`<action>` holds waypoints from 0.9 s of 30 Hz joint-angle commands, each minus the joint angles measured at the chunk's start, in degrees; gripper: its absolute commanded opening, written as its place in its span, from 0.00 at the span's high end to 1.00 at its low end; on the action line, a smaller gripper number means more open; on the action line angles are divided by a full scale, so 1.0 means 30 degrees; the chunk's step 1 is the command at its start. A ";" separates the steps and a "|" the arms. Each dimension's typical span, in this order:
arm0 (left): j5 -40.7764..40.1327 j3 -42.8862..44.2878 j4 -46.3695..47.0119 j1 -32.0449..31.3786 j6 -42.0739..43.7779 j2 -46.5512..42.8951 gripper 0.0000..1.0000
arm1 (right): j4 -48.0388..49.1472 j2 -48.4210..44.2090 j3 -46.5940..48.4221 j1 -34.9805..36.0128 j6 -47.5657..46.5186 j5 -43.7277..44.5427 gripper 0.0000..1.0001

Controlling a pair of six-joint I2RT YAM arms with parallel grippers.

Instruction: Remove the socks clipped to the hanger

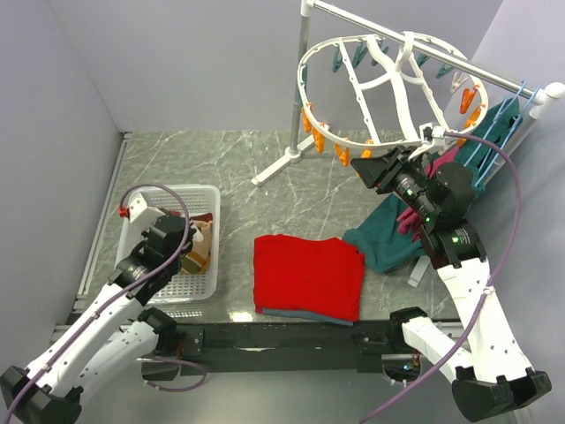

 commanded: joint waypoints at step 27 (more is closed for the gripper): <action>0.3700 -0.0945 0.2181 0.5170 -0.1496 0.0096 0.04 | -0.3382 -0.0025 0.0216 0.0324 -0.1274 -0.1376 0.40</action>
